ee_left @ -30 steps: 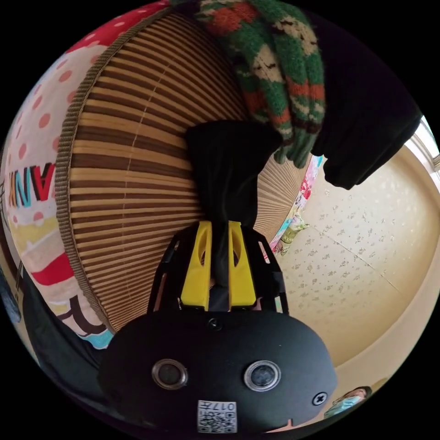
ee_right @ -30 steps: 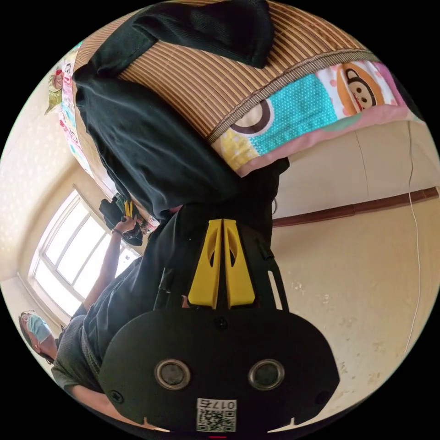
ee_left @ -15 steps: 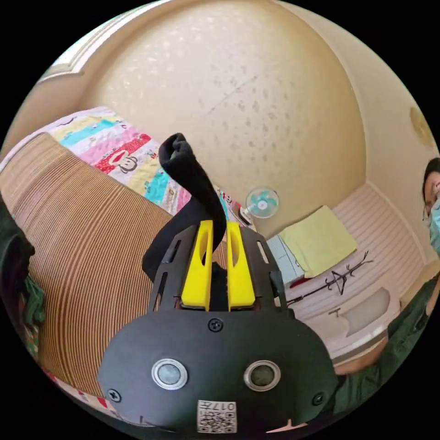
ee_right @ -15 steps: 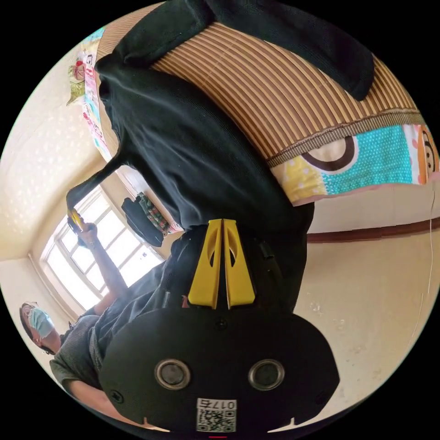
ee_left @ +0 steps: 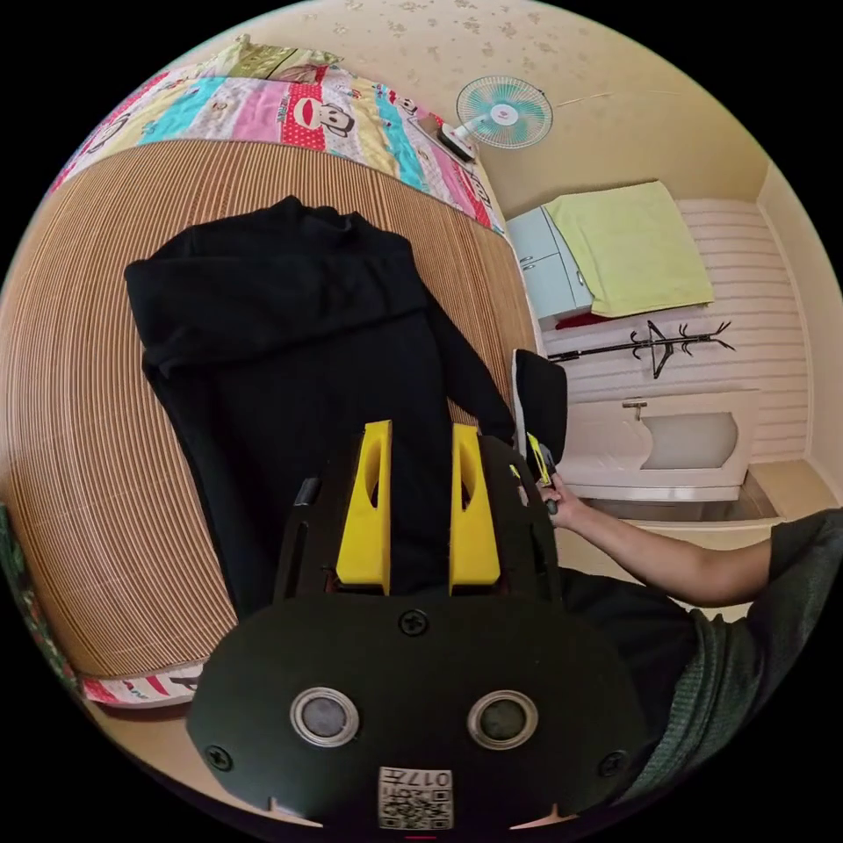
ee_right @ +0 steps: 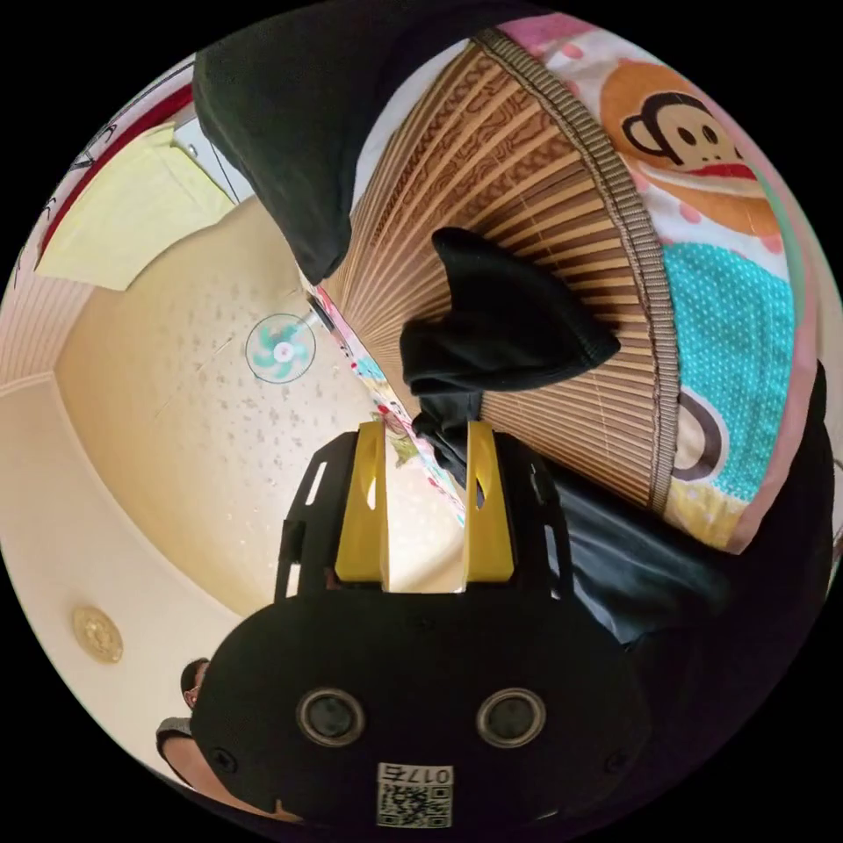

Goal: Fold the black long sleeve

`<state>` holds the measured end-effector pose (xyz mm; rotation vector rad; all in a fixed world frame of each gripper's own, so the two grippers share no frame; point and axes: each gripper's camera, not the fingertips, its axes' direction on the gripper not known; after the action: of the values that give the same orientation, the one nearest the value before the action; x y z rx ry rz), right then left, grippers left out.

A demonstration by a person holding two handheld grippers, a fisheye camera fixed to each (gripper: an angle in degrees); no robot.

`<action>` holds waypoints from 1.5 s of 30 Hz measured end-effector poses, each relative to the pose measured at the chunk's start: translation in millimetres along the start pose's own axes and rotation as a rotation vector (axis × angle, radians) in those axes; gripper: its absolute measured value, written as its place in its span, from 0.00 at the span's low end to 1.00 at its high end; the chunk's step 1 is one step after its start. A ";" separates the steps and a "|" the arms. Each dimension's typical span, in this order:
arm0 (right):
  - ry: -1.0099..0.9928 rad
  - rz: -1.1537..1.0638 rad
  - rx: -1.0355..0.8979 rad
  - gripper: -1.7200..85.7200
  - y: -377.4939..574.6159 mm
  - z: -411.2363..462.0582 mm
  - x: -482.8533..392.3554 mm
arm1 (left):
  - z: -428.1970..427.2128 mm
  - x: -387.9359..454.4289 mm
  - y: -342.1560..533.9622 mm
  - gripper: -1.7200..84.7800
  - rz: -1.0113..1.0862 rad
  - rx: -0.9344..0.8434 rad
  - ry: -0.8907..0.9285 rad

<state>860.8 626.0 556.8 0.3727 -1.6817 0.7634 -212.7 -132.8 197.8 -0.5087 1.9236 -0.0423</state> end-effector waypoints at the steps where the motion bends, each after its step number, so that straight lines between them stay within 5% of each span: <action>1: -0.024 0.014 0.030 0.17 -5.2 6.3 6.3 | 1.9 -2.0 3.8 0.14 -0.009 -0.013 -0.006; 9: -0.137 -0.051 0.261 0.07 -9.1 46.7 -4.8 | -1.3 -23.0 21.9 0.14 -0.114 -0.062 -0.016; 14: -0.019 -0.693 -0.172 0.07 34.1 160.3 -134.0 | -6.3 -20.4 16.2 0.14 -0.114 -0.058 -0.023; 17: 0.059 -0.919 -0.698 0.10 105.8 271.7 -158.2 | -3.7 -17.7 10.1 0.14 -0.104 -0.073 -0.023; 20: 0.358 -1.026 -0.929 0.14 157.8 338.3 -136.8 | -3.0 -20.1 3.0 0.14 -0.115 -0.078 -0.018; 30: 0.590 -0.766 -0.834 0.13 130.3 320.2 -24.2 | -30.9 -56.1 -27.4 0.14 -0.222 -0.046 -0.010; 34: 0.884 -0.725 -0.870 0.14 127.0 302.3 24.1 | -41.4 -86.7 -30.1 0.17 -0.330 -0.092 -0.151; 36: 1.052 -0.713 -0.909 0.17 126.7 294.5 46.5 | -45.0 -114.3 -24.9 0.18 -0.418 -0.208 -0.318; 40: 1.451 -0.743 -1.120 0.23 137.5 279.0 101.2 | -40.8 -149.1 -8.5 0.20 -0.425 -0.400 -0.364; 45: 1.559 -0.667 -1.299 0.23 136.4 254.9 142.7 | -26.0 -184.1 24.8 0.22 -0.369 -0.672 -0.278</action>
<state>550.3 579.6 630.2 -0.5102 -0.2110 -0.5862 -186.0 -48.0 363.0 -1.2442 1.5187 0.4281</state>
